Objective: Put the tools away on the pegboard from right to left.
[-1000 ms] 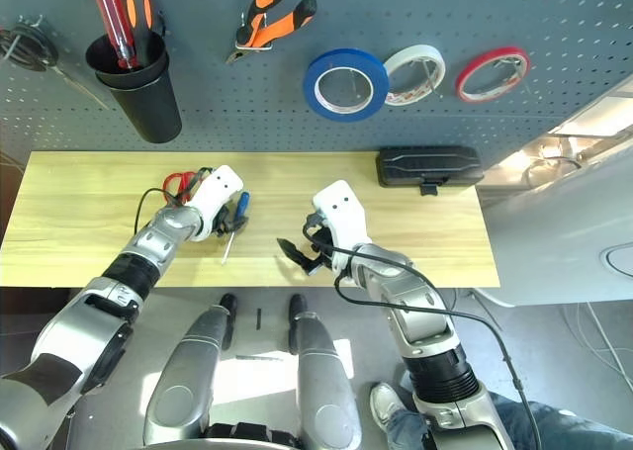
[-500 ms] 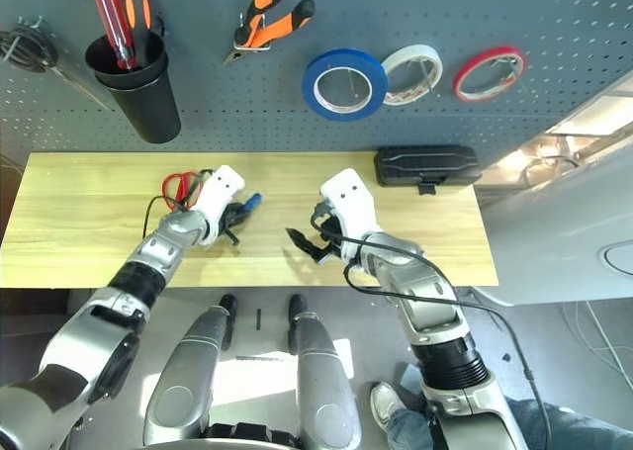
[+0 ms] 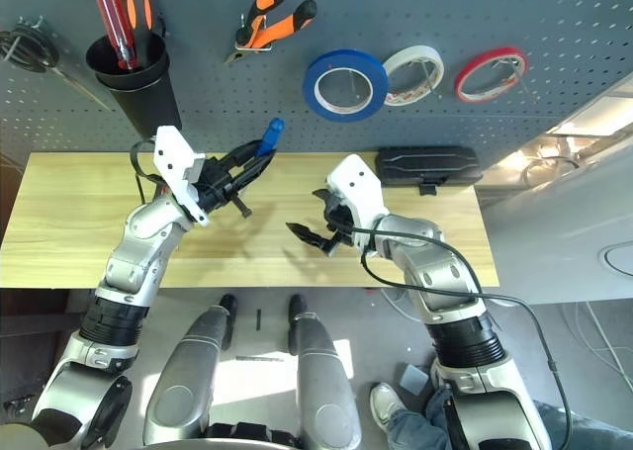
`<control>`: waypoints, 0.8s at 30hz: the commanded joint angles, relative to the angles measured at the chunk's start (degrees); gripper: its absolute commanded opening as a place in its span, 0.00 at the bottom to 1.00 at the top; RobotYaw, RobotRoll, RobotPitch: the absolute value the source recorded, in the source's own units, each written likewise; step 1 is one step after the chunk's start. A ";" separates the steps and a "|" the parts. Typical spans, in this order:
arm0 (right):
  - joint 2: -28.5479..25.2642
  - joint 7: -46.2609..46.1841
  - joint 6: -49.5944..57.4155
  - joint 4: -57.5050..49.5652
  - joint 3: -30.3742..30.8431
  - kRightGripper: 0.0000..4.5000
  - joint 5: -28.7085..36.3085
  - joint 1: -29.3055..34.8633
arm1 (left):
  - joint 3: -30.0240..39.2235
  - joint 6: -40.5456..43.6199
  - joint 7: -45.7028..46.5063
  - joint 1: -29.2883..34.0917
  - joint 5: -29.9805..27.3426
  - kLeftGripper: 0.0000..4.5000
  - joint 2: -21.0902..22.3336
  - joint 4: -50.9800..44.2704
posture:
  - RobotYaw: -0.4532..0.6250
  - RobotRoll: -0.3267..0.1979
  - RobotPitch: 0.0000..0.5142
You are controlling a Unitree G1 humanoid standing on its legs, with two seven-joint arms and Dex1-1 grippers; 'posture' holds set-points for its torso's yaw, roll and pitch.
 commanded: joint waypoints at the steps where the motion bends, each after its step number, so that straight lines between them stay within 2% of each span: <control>1: 1.92 0.65 -0.67 -0.56 -0.05 1.00 1.76 -2.10 | 2.92 -1.10 3.36 -4.14 -0.69 0.13 0.00 -3.48 | 0.53 0.62 0.78; 6: 4.68 0.46 -1.35 0.21 -0.14 1.00 2.63 -5.24 | 6.13 -3.26 6.66 -10.60 -0.03 0.13 2.00 -4.69 | 0.54 0.62 0.77; 15: 10.18 -0.96 -6.21 2.07 -1.04 1.00 3.36 -9.10 | 9.15 -4.12 12.71 -18.05 2.39 0.13 5.29 -8.33 | 0.55 0.62 0.77; 20: 13.56 -3.12 -7.77 3.11 -2.37 1.00 4.29 -12.02 | 11.64 -3.99 15.76 -20.29 3.17 0.13 7.62 -7.35 | 0.56 0.62 0.77; 24: 16.17 -4.20 -10.57 5.01 -3.87 1.00 5.02 -14.43 | 12.53 -4.72 16.83 -19.45 3.99 0.13 9.40 -5.83 | 0.56 0.62 0.77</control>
